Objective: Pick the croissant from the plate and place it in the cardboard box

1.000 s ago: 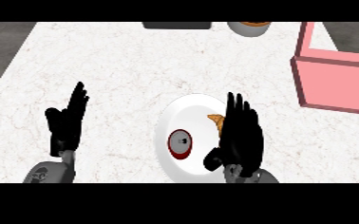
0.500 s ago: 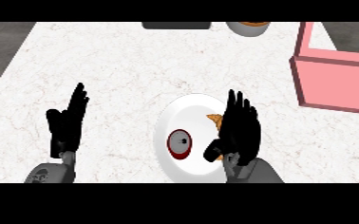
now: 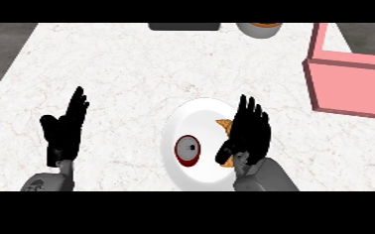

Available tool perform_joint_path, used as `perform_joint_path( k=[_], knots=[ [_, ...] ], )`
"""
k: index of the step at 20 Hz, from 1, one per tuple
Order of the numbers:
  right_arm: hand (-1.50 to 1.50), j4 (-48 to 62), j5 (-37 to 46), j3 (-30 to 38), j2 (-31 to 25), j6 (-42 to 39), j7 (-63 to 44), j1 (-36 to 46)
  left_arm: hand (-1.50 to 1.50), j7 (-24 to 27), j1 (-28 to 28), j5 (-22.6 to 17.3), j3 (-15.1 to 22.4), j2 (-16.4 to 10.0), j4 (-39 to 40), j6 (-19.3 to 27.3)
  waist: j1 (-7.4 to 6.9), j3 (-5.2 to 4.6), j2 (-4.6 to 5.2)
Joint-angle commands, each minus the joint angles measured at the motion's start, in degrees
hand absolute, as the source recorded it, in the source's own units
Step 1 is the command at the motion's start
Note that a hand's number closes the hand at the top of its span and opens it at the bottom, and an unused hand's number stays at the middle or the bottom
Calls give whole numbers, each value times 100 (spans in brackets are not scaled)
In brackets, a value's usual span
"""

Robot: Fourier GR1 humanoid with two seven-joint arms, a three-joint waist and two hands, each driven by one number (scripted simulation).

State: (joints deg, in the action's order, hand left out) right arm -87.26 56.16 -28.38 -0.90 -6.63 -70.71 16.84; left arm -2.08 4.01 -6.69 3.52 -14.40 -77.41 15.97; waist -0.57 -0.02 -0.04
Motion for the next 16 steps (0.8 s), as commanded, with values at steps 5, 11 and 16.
perform_joint_path(
  k=[5,11,16],
  knots=[
    [-150,15,-68,-232,86,-77,-1321,111,0,-141,412,114,-145,23,284,73,70,-1,0],
    [-150,752,-277,-93,86,299,-1125,444,0,-118,50,64,-70,28,-150,-130,-25,2,10],
    [-150,1111,46,-6,86,782,-343,-99,0,177,-90,57,-199,79,164,-228,18,1,11]
  ],
)
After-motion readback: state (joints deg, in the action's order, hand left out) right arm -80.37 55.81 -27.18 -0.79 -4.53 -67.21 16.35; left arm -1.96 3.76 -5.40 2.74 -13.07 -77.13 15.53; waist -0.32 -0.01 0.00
